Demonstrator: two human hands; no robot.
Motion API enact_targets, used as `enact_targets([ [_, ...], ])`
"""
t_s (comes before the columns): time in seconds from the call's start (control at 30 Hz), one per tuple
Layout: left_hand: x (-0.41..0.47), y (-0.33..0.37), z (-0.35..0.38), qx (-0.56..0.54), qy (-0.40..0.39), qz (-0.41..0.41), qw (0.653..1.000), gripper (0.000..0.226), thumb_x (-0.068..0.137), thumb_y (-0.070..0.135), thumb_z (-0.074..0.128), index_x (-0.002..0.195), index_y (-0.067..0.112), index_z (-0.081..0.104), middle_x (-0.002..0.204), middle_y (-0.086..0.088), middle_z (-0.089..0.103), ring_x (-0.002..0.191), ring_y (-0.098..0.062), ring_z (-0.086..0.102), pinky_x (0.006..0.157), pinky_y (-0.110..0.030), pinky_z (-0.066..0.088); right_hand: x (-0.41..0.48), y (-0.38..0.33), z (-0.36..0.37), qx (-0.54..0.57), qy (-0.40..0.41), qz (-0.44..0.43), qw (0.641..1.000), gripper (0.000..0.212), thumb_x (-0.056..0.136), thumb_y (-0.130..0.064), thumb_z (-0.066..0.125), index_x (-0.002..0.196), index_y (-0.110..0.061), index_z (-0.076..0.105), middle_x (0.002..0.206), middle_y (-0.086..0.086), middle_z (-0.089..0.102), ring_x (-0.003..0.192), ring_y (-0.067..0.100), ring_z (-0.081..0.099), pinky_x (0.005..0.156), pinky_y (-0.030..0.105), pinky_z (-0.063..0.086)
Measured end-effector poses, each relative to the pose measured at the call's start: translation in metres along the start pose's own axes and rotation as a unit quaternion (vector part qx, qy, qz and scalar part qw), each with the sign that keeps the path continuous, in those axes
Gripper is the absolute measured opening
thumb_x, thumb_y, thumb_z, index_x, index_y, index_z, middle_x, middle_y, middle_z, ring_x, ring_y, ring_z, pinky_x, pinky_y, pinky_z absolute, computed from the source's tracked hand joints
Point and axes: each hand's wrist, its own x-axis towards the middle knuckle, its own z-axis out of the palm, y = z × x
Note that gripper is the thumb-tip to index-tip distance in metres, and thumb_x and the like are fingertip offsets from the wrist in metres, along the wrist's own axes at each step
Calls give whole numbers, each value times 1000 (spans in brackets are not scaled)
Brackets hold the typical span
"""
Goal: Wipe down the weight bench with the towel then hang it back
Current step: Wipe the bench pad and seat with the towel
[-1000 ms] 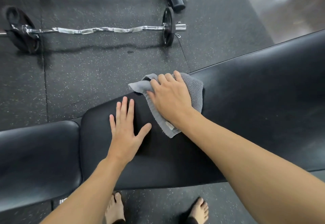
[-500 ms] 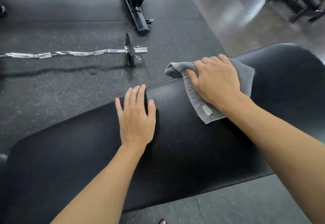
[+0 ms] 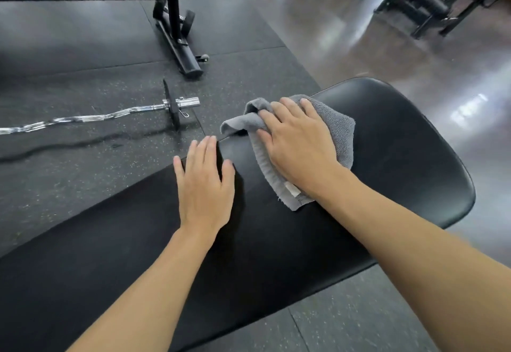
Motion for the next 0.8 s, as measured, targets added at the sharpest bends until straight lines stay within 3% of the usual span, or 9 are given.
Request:
enact_targets([
  [0.13, 18, 62, 18, 16, -7, 38, 999, 54, 103, 34, 29, 151, 12, 42, 155, -6, 46, 150, -22, 34, 127, -54, 12, -18, 44, -9, -7, 22, 30, 999, 51, 107, -41, 24, 150, -21, 46, 159, 2, 43, 151, 22, 32, 124, 43, 18],
  [0.3, 17, 62, 23, 17, 23, 34, 999, 51, 106, 35, 33, 153, 15, 42, 149, -2, 52, 143, -21, 42, 126, -50, 18, -28, 80, -16, 24, 28, 143, 989, 52, 108, -41, 27, 155, -21, 39, 166, 5, 30, 155, 23, 23, 126, 46, 14],
  [0.4, 18, 62, 24, 15, 29, 33, 999, 48, 106, 30, 30, 149, 14, 46, 145, -2, 54, 140, -22, 44, 125, -50, 20, -30, 51, -13, 20, 9, 108, 994, 56, 108, -40, 19, 158, -17, 31, 168, 7, 23, 156, 28, 19, 126, 49, 14],
  [0.53, 19, 61, 24, 18, 37, 43, 998, 41, 107, 27, 30, 136, 12, 55, 138, -3, 59, 135, -23, 49, 121, -52, 25, -17, 37, -7, 20, -1, 19, 1000, 53, 106, -42, 25, 151, -21, 44, 160, 5, 42, 151, 25, 31, 124, 48, 18],
  [0.67, 20, 60, 25, -12, 46, 36, 998, 46, 106, 29, 33, 147, 15, 50, 142, 0, 57, 138, -21, 47, 124, -49, 21, 32, 76, -15, -1, 4, 65, 998, 48, 104, -46, 33, 116, -16, 68, 122, 11, 70, 118, 33, 58, 104, 46, 34],
  [0.73, 20, 59, 26, -11, 45, 37, 998, 46, 106, 29, 33, 148, 16, 49, 141, 0, 57, 138, -20, 46, 125, -48, 19, 36, 98, -21, 10, 11, 100, 995, 48, 102, -49, 35, 106, -17, 70, 115, 13, 71, 112, 36, 61, 91, 45, 39],
  [0.8, 19, 60, 26, -15, 45, 35, 998, 46, 107, 28, 33, 147, 16, 49, 140, 0, 58, 137, -21, 46, 125, -48, 19, 27, 115, -25, 41, 19, 126, 991, 45, 100, -52, 38, 107, -20, 69, 116, 12, 69, 113, 37, 60, 89, 46, 42],
])
